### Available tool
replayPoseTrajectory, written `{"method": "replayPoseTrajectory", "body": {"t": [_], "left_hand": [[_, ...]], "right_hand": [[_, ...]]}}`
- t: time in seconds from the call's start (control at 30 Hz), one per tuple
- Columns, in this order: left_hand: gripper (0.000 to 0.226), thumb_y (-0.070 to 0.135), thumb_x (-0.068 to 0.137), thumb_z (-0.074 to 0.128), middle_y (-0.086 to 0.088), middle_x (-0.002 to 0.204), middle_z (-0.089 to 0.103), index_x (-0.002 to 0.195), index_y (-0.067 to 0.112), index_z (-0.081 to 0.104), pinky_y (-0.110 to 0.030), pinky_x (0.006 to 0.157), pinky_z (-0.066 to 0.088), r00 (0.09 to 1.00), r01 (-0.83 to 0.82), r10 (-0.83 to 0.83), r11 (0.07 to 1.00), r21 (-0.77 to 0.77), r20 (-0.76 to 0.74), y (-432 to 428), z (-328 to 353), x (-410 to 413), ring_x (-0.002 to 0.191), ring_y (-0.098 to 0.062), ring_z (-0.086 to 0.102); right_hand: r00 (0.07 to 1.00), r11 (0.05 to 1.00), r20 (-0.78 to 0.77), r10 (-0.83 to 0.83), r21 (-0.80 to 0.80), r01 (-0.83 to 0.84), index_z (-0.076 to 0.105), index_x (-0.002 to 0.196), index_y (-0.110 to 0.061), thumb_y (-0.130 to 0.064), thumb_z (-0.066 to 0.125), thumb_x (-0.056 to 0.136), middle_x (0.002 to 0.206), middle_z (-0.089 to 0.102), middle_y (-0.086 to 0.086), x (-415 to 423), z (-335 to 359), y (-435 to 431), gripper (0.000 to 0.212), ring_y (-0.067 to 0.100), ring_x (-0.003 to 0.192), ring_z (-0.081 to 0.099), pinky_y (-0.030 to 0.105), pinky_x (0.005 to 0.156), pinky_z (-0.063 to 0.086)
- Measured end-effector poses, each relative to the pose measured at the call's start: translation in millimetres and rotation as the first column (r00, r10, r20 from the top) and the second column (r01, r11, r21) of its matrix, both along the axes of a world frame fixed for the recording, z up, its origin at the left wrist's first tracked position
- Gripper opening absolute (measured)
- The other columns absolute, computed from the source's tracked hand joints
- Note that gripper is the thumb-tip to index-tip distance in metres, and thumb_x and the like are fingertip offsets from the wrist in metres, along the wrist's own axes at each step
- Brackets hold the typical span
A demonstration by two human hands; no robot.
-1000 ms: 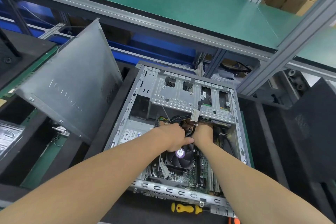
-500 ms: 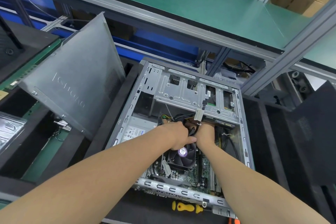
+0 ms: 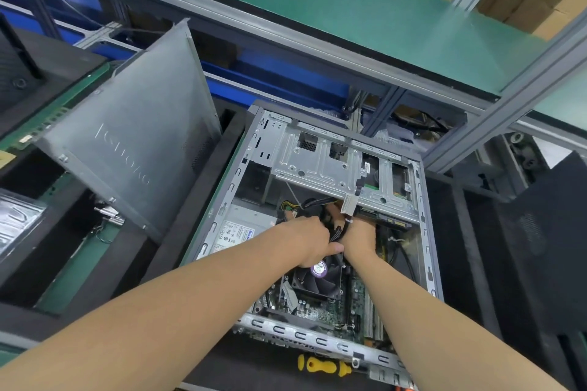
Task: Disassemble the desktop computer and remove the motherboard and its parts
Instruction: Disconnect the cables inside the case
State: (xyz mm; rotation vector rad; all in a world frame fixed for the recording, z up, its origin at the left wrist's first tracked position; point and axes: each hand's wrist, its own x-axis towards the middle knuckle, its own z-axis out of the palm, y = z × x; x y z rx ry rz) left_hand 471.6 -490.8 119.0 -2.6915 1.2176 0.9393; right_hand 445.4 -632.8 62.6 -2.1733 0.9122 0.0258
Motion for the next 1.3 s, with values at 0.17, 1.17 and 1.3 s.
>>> {"method": "replayPoseTrajectory", "body": {"t": [0.17,1.17,1.3], "left_hand": [[0.067,0.053,0.110,0.022,-0.022,0.137,0.054,0.145,0.001,0.047,-0.047,0.097,0.040,0.998,-0.067,0.067,0.997,-0.024,-0.010,2,3,-5,0.126,-0.037,0.051],[0.071,0.053,0.110,0.025,-0.020,0.154,0.041,0.157,0.000,0.026,-0.061,0.118,0.025,0.993,-0.104,0.107,0.993,0.048,-0.053,-1,23,-10,0.143,-0.036,0.037],[0.069,0.052,0.111,0.025,-0.020,0.154,0.041,0.157,0.000,0.026,-0.062,0.118,0.023,0.992,-0.106,0.109,0.993,0.050,-0.065,-1,24,-9,0.143,-0.036,0.037]], "right_hand": [[0.980,0.985,-0.146,0.136,-0.089,-0.150,0.056,0.062,-0.009,-0.021,0.059,0.099,0.065,0.057,0.008,-2,2,-2,0.039,0.023,0.068,0.051,0.027,0.052,0.033],[0.974,0.991,-0.227,0.005,0.133,0.026,0.069,0.081,0.000,-0.021,0.066,0.098,0.081,0.066,0.010,5,-1,-3,0.028,0.024,0.087,0.064,0.015,0.060,0.045],[0.972,0.992,-0.221,0.079,0.118,-0.053,0.067,0.132,-0.014,-0.048,0.056,0.102,0.133,0.067,0.010,7,12,2,0.047,0.023,0.124,0.061,0.022,0.094,0.045]]}}
